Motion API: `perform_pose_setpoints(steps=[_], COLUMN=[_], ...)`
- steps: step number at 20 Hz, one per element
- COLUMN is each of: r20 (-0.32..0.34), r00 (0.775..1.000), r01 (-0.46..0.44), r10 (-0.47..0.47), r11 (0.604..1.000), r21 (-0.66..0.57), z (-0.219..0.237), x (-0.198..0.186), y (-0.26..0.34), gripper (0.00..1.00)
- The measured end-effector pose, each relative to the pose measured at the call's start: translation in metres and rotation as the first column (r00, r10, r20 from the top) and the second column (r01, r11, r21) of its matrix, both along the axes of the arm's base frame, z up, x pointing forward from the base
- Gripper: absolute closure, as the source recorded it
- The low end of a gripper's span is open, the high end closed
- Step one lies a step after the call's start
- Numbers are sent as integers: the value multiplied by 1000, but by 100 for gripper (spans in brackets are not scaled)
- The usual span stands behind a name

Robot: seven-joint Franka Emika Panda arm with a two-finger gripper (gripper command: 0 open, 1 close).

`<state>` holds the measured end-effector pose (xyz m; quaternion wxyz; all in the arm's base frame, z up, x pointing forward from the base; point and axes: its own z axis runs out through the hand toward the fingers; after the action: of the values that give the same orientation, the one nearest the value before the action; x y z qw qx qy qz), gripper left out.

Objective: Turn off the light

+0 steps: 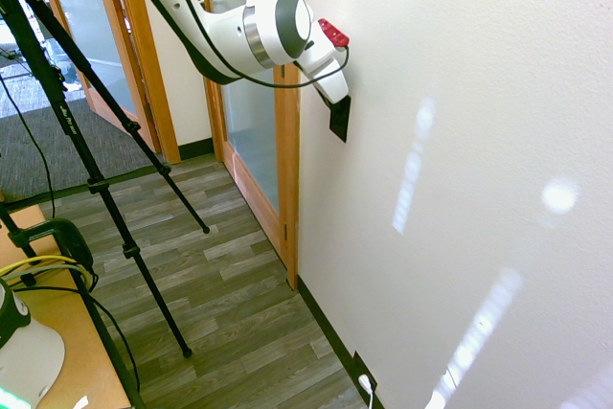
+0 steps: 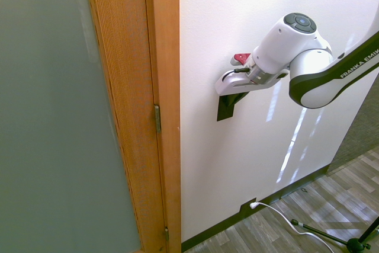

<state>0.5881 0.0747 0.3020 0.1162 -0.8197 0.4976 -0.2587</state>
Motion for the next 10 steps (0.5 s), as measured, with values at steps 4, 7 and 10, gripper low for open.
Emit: perform_pose_setpoints(steps=[4,7,10], r20=[-3,-21,-17], r00=[1000,1000,1000], r01=[1,5,6], r10=[-1,-6,-6], r11=[1000,1000,1000], r21=[2,-2,0], z=[-3,-15,-19], x=[0,0,3], y=[2,3,4], gripper=[100,100,0])
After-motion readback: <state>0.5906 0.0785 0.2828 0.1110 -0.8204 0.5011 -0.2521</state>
